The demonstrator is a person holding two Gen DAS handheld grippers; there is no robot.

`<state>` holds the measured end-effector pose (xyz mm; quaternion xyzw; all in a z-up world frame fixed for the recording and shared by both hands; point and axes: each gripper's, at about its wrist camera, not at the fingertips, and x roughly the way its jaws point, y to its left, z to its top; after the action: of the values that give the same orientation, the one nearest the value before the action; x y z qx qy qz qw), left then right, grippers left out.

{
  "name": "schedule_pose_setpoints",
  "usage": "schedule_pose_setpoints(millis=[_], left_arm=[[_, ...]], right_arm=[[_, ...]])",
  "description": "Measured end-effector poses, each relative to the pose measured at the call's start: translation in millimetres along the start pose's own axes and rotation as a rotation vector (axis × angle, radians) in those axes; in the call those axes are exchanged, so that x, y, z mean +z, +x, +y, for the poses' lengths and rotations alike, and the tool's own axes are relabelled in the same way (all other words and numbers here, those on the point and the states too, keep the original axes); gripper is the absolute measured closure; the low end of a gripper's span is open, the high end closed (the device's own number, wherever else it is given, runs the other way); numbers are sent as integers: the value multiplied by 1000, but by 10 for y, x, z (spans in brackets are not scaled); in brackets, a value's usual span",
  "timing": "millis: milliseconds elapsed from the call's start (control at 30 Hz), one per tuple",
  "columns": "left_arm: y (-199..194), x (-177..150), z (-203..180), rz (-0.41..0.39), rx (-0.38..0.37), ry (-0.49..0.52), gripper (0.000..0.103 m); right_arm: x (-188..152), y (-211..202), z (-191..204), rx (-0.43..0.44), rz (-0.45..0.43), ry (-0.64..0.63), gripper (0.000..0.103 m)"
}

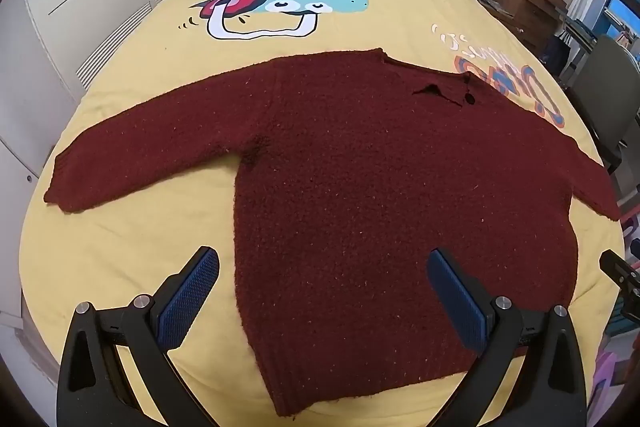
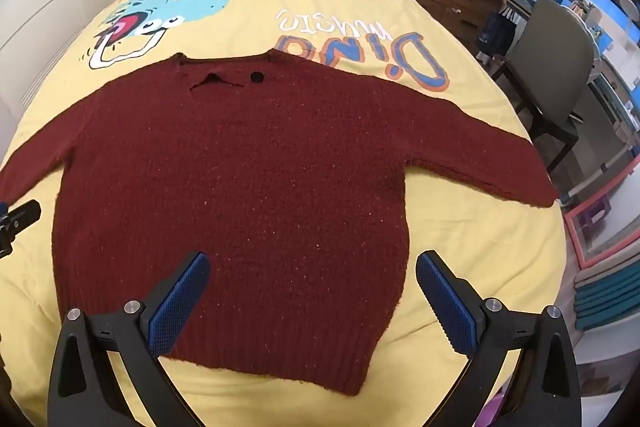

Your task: Fold small clothes

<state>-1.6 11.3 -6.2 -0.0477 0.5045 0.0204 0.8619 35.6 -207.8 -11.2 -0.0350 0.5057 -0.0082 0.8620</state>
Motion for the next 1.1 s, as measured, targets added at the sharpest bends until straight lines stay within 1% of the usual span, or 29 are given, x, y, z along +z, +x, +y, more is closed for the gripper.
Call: schedule_pose_setpoints(millis=[367, 1100], left_arm=[[43, -8, -18, 17, 7, 17, 1], [87, -51, 21, 36, 7, 11, 1]], right_arm=[[-3, 24, -39, -5, 8, 3, 0], [-35, 69, -42, -13, 31, -7, 0]])
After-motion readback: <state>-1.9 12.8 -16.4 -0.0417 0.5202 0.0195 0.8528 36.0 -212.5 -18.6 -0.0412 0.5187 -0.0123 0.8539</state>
